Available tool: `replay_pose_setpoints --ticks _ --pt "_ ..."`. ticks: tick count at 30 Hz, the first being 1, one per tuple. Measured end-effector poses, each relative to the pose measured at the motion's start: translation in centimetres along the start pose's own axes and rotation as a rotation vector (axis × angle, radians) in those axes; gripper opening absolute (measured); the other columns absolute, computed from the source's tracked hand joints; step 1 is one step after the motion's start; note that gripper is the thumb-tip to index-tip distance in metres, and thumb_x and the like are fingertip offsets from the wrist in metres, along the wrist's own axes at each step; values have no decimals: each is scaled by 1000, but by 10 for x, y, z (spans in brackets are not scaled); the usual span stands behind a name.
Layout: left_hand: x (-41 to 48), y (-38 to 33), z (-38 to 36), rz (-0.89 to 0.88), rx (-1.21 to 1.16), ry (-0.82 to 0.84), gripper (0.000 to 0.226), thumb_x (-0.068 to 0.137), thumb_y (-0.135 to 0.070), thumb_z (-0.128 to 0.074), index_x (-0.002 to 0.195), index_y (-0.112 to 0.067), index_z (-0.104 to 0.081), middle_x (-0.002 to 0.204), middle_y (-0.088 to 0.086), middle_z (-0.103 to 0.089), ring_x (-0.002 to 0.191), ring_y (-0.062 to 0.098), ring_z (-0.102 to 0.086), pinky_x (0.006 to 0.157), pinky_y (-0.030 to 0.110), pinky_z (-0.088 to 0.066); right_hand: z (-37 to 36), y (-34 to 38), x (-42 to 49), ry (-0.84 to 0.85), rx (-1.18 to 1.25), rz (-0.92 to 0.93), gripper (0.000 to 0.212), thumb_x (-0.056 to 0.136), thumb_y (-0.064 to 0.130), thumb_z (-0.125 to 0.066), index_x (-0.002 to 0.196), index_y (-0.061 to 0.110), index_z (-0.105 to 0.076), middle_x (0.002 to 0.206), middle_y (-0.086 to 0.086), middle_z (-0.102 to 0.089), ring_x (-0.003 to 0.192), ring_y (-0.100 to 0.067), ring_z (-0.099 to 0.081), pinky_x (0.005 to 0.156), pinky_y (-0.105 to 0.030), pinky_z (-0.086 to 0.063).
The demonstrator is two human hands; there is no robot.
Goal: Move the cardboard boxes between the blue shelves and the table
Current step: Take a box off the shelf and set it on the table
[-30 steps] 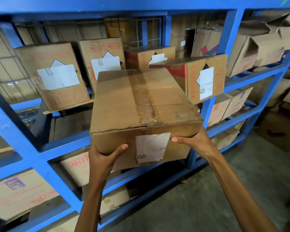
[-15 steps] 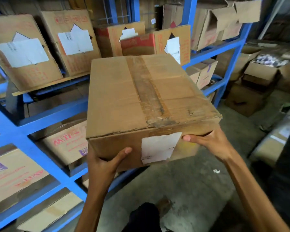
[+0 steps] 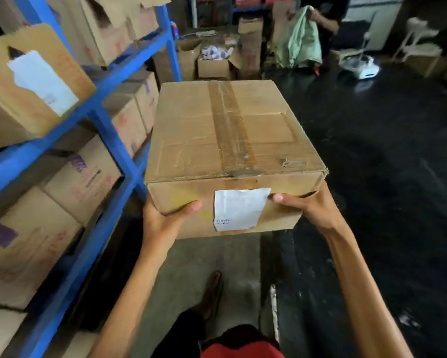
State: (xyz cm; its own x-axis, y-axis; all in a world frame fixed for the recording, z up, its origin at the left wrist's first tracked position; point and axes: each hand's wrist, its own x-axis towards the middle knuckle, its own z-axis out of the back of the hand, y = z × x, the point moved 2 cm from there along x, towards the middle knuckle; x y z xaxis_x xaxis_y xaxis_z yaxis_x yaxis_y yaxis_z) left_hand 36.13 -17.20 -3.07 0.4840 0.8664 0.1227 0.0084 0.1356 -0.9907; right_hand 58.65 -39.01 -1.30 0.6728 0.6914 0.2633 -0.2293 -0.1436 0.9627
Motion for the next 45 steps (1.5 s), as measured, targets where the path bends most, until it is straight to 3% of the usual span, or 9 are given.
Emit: replay_pose_setpoints --ticks 6,11,14,19,23,29,37,41,45 --pt "50 15 -130 16 21 443 83 41 -65 -93 110 -25 -67 93 -20 -78 87 -6 -72 74 8 -52 80 -14 -64 -519 -70 -164 63 56 51 -98 113 45 -72 118 11 -76 111 -9 -72 88 -21 -58" --pt "64 37 -228 45 -16 850 68 47 -52 -92 109 -36 -68 101 -18 -78 93 -2 -73 75 12 -56 102 -14 -121 -887 -142 -244 87 54 44 -98 131 24 -63 126 7 -74 118 -11 -70 93 -27 -58" --pt "62 44 -269 24 -30 1075 84 46 -59 -91 121 -36 -61 104 -27 -74 96 -10 -69 74 9 -55 89 -7 -151 -1058 -156 -284 93 55 43 -97 137 19 -59 130 5 -72 119 -12 -69 97 -33 -59" --pt "49 58 -299 77 -51 1375 83 44 -67 -94 118 -43 -65 112 -15 -76 101 4 -73 74 15 -58 32 2 -188 -1377 -143 -345 99 43 64 -97 129 31 -59 124 12 -73 117 -9 -69 92 -28 -60" --pt "38 67 -303 82 -37 1588 83 50 -65 -94 122 -40 -63 115 -10 -76 104 8 -73 81 25 -60 -15 -5 -208 -1518 -169 -393 89 55 42 -97 134 22 -61 126 5 -74 119 -15 -69 96 -36 -60" --pt "27 81 -296 154 21 1730 97 42 -62 -96 127 -29 -59 112 -10 -76 100 8 -73 73 20 -60 -60 -16 -220 -1615 -190 -481 85 62 40 -95 138 21 -59 131 1 -71 123 -17 -67 105 -48 -54" --pt "12 114 -325 151 149 1747 86 42 -48 -94 119 -24 -65 103 -4 -78 98 12 -75 78 24 -60 -54 -53 -235 -1684 -131 -581 95 59 49 -96 140 20 -57 132 3 -70 123 -13 -66 106 -47 -55" --pt "0 126 -361 122 231 1746 90 43 -40 -98 121 -11 -65 111 7 -76 105 24 -73 91 42 -60 -17 -67 -242 -1646 -146 -617 104 57 56 -97 145 21 -54 138 3 -66 129 -14 -62 110 -49 -51" --pt "-19 134 -413 32 298 1752 52 58 -19 -97 105 -14 -74 99 2 -80 96 20 -76 91 47 -61 32 -81 -252 -1628 -162 -624 118 54 59 -97 153 18 -45 145 2 -62 134 -13 -58 113 -47 -48"
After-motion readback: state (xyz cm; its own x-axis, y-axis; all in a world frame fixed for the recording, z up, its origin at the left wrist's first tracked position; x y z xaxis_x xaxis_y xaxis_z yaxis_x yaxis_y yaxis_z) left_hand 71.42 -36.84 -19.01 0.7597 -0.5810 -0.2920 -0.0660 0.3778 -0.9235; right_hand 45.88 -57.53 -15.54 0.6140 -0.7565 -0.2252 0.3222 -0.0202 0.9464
